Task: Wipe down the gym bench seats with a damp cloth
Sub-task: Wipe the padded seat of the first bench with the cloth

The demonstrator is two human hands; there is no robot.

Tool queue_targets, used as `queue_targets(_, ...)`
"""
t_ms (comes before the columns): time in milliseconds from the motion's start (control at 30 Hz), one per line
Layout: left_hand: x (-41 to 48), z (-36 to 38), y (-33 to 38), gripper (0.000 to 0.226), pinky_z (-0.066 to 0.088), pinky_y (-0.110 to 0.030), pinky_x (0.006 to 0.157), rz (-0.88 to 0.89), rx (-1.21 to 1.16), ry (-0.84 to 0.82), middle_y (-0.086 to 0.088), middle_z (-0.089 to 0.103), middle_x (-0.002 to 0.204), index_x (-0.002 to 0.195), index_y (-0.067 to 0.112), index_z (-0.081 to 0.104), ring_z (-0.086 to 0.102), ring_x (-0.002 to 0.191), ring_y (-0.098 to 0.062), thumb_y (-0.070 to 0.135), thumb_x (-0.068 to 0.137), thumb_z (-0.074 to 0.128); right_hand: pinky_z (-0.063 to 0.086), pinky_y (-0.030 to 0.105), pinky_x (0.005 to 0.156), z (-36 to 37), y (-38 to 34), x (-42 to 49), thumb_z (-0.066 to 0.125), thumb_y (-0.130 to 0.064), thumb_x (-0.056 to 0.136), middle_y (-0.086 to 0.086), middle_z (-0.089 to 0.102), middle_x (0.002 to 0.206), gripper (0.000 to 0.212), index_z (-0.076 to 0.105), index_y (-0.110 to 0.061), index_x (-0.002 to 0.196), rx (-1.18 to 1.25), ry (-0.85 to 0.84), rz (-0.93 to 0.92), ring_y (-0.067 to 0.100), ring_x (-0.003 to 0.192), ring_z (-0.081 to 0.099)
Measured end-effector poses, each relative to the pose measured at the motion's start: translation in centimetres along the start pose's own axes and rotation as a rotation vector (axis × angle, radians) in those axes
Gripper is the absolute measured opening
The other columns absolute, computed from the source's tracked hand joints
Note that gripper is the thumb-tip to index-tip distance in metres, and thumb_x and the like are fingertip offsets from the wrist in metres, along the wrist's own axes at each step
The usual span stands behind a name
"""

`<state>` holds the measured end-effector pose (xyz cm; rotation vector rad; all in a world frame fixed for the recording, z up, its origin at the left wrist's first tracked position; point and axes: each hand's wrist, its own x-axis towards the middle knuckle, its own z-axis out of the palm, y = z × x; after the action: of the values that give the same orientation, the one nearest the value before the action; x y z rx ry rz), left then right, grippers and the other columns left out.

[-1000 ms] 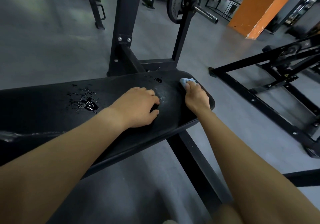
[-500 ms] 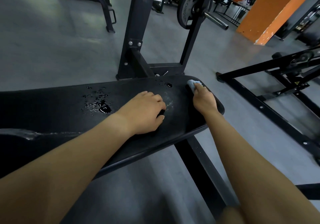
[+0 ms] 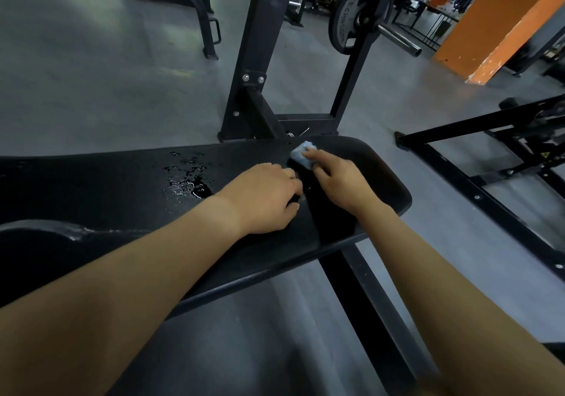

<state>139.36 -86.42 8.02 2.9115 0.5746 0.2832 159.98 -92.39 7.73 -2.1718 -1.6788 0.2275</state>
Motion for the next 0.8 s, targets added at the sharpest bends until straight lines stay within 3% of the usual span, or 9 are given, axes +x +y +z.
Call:
queue_targets(100,-0.2,0.0,0.1,0.039,0.039,-0.036,0.110,-0.002,-0.013,-0.017,0.003,0.060,0.134,0.136,0.023,0.061,0.055,0.120,-0.021,0.040,0.104,0.045,0.048,0.038,0.081,-0.8,3.0,0.8,0.040,-0.018,0.104,0.014,0.065,0.129,0.044,0.051,-0.033,0.144,-0.099,0.133,0.223,0.032,0.100,0.064)
queue_targets(200,-0.4,0.2,0.0,0.040,0.038,-0.037,0.111,0.007,-0.005,-0.011,0.002,0.059,0.137,0.138,0.023,0.059,0.055,0.121,-0.021,0.040,0.105,0.044,0.043,0.041,0.080,-1.0,4.1,1.1,0.035,-0.013,0.101,0.019,0.063,0.125,0.042,0.051,-0.024,0.139,-0.148,0.204,0.401,0.040,0.106,0.060)
queue_targets(300,-0.3,0.3,0.0,0.039,0.039,-0.035,0.108,0.010,0.019,0.010,0.004,0.059,0.132,0.136,0.023,0.059,0.055,0.117,-0.020,0.041,0.105,0.043,0.046,0.046,0.093,-0.3,2.7,1.1,0.037,-0.013,0.102,0.017,0.057,0.133,0.040,0.052,-0.024,0.138,-0.140,0.192,0.308,0.038,0.116,0.057)
queue_targets(433,0.3,0.3,0.8,0.037,0.040,-0.038,0.105,-0.018,0.082,0.050,0.004,0.058,0.123,0.130,0.024,0.060,0.053,0.112,-0.020,0.042,0.104,0.041,0.048,0.050,0.101,0.4,0.0,0.3,0.040,-0.020,0.106,0.013,0.050,0.145,0.042,0.048,-0.030,0.146,-0.055,0.034,0.112,0.031,0.119,0.057)
queue_targets(600,1.5,0.5,2.5,0.036,0.039,-0.041,0.106,-0.079,0.125,0.092,-0.002,0.058,0.129,0.126,0.021,0.061,0.053,0.114,-0.024,0.043,0.102,0.045,0.032,0.044,0.121,-0.2,-0.6,-2.1,0.044,-0.020,0.106,0.005,0.042,0.159,0.047,0.045,-0.032,0.151,0.036,-0.090,-0.003,0.020,0.147,0.037)
queue_targets(667,1.9,0.8,3.0,0.038,0.039,-0.042,0.106,-0.094,0.126,0.099,-0.004,0.056,0.130,0.126,0.021,0.061,0.051,0.117,-0.025,0.045,0.102,0.045,0.032,0.041,0.121,-1.0,0.6,-2.9,0.045,-0.020,0.106,0.003,0.041,0.159,0.047,0.044,-0.033,0.151,0.014,-0.087,0.032,0.019,0.146,0.038)
queue_targets(800,2.3,1.6,3.9,0.042,0.040,-0.043,0.108,-0.067,0.092,0.095,0.000,0.055,0.133,0.131,0.022,0.060,0.050,0.119,-0.023,0.047,0.102,0.043,0.044,0.041,0.103,-3.2,3.8,-4.6,0.040,-0.023,0.107,0.007,0.052,0.149,0.044,0.046,-0.038,0.149,-0.041,0.058,0.264,0.031,0.125,0.055)
